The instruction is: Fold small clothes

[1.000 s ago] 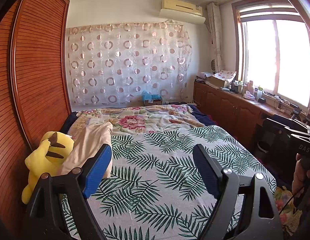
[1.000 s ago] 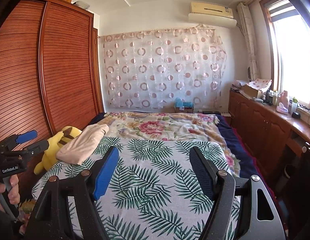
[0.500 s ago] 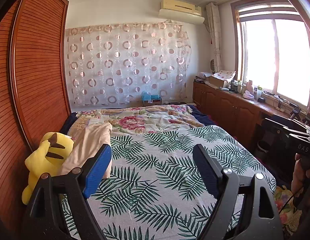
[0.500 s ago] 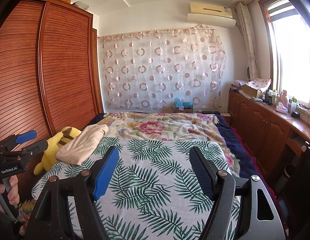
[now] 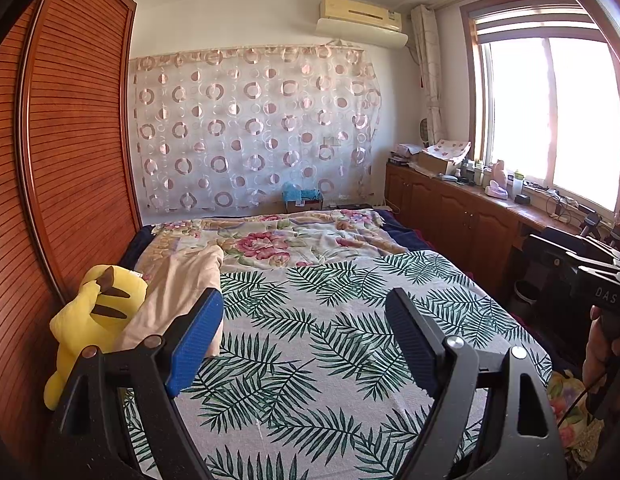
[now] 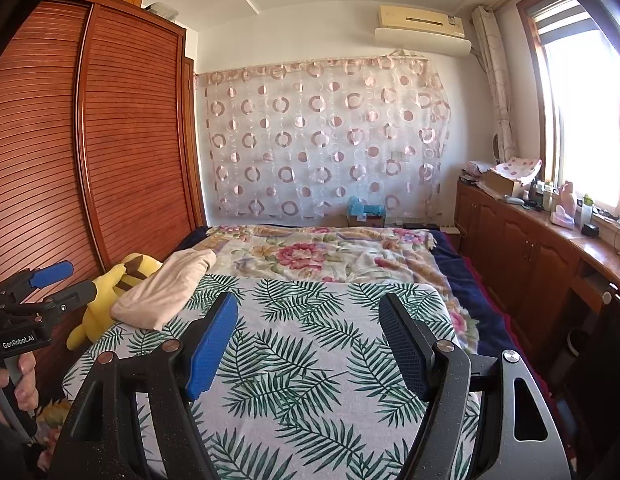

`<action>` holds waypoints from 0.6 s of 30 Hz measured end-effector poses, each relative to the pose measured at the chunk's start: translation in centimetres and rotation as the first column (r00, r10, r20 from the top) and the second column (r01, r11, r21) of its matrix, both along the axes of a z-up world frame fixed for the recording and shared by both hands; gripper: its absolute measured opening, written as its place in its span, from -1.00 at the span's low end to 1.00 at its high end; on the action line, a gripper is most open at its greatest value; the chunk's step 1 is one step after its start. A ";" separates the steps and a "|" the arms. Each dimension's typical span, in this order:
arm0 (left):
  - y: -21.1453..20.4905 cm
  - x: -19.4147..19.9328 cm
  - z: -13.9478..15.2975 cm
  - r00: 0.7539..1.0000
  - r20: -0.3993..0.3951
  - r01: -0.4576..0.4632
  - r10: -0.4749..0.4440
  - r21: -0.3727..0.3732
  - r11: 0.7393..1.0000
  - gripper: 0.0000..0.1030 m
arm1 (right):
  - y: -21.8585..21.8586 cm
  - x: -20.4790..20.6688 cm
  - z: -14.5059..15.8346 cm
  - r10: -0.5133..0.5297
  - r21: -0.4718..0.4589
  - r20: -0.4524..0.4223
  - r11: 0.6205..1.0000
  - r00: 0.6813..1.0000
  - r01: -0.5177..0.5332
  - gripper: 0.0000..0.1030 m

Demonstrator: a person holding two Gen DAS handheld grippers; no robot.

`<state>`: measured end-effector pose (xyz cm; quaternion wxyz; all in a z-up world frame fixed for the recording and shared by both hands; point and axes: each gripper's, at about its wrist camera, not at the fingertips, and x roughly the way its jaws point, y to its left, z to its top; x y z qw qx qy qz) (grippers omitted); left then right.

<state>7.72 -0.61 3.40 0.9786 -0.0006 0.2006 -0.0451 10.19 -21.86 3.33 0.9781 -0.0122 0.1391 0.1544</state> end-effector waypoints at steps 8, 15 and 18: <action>0.0 0.0 0.0 1.000 0.001 0.000 0.000 0.000 1.000 0.63 | -0.2 0.1 0.0 0.001 -0.001 0.002 1.000 1.000 -0.001 0.46; 0.0 0.0 -0.1 1.000 0.001 0.000 0.000 0.001 1.000 0.63 | -0.5 0.2 0.1 -0.002 0.006 0.001 1.000 1.000 0.002 0.46; 0.0 0.0 -0.1 1.000 0.001 0.001 -0.001 0.000 1.000 0.63 | -0.7 0.2 0.1 0.003 0.014 -0.002 1.000 1.000 -0.003 0.46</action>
